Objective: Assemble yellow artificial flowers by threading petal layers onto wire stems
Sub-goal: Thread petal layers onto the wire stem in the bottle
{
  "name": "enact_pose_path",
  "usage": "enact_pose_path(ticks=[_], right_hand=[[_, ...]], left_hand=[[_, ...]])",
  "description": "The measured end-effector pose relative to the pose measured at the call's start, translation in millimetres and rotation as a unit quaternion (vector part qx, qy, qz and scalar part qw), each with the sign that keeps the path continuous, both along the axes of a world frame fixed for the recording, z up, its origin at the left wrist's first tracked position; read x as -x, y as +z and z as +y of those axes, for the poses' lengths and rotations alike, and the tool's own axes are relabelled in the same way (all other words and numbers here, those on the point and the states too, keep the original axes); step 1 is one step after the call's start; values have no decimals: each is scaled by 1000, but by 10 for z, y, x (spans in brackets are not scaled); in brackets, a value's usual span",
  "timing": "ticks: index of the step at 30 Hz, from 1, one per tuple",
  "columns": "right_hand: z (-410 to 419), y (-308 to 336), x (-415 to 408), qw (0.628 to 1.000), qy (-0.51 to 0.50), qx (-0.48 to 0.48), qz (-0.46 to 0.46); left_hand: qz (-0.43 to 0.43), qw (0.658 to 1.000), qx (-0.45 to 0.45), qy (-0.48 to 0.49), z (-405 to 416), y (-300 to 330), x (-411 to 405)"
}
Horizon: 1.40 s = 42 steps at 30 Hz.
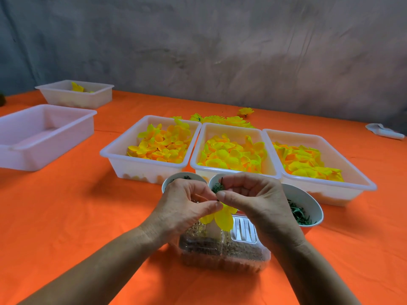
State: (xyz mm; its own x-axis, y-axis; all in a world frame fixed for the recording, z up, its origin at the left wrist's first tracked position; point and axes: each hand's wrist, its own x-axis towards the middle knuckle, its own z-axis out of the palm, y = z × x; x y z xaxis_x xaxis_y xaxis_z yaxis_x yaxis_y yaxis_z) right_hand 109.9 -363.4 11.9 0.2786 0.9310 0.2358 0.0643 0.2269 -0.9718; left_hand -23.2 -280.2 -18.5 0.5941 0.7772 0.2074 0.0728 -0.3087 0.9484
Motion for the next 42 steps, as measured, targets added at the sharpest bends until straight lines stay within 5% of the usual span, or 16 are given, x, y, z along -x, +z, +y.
enact_pose_path(ticks=[12, 21, 31, 42], right_hand=[[-5, -8, -22, 996, 22, 74, -42], [19, -24, -54, 983, 5, 56, -176], [8, -119, -47, 999, 33, 36, -22], [-25, -134, -68, 999, 20, 35, -22]], left_hand=[[-25, 999, 26, -2, -46, 0, 10], [-69, 995, 67, 20, -76, -37, 58], [-80, 987, 135, 33, -102, -4, 31], [-28, 964, 262, 40, -73, 128, -50]])
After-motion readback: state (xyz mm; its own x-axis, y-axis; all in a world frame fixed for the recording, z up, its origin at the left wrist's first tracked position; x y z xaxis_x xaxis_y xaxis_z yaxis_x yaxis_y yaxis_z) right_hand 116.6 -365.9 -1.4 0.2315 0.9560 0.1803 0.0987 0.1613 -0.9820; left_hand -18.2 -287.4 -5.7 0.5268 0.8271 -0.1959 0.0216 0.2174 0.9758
